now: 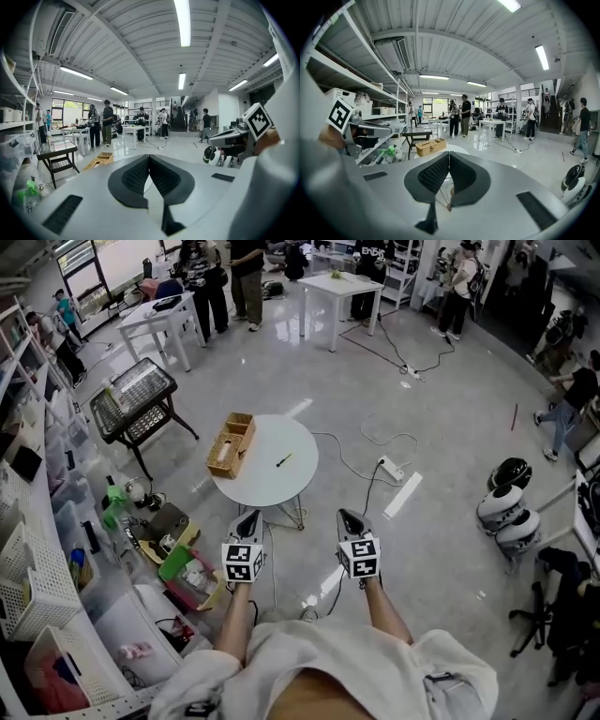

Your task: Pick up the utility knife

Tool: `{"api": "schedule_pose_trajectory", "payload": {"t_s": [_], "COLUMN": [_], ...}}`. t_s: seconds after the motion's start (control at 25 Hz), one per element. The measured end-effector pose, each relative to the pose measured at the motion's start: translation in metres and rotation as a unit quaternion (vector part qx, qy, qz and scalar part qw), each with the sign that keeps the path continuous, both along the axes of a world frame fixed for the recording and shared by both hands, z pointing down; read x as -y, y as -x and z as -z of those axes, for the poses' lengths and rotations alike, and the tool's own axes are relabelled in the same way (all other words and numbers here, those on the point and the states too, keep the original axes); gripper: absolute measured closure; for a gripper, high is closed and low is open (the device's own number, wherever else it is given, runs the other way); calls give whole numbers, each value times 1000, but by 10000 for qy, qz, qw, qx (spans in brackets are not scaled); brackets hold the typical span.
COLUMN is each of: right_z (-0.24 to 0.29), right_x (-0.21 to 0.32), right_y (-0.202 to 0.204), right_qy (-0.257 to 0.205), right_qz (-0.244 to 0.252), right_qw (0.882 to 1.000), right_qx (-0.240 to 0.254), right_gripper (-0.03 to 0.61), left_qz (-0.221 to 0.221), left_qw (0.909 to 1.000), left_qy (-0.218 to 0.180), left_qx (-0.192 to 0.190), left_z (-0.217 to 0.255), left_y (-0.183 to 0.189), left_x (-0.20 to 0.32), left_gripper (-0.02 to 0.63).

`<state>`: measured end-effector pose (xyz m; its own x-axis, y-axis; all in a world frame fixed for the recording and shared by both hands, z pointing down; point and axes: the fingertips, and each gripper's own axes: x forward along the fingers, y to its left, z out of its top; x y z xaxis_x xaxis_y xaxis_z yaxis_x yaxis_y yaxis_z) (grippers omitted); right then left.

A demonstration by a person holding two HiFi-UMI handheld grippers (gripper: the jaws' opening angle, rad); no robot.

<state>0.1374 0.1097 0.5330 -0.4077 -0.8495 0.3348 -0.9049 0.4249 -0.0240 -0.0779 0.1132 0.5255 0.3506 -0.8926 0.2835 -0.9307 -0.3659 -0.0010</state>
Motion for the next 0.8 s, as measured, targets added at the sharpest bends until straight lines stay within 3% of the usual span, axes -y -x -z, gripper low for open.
{"api": "schedule_pose_trajectory", "payload": {"t_s": [0.44, 0.8], "right_z": [-13, -25], "right_x": [12, 52], "right_y": [-6, -13], "right_qy": [92, 148], "right_qz": [180, 24], "right_qw": [9998, 9999], "right_qx": [-13, -20], "right_gripper": [548, 546], "left_qz": [80, -40], "left_qw": [9999, 9999], "left_qy": [83, 128], "left_qx": [-44, -58], "left_z": [-12, -24], "left_y": [-18, -22], "left_x": [11, 59], "left_gripper": [592, 592]}}
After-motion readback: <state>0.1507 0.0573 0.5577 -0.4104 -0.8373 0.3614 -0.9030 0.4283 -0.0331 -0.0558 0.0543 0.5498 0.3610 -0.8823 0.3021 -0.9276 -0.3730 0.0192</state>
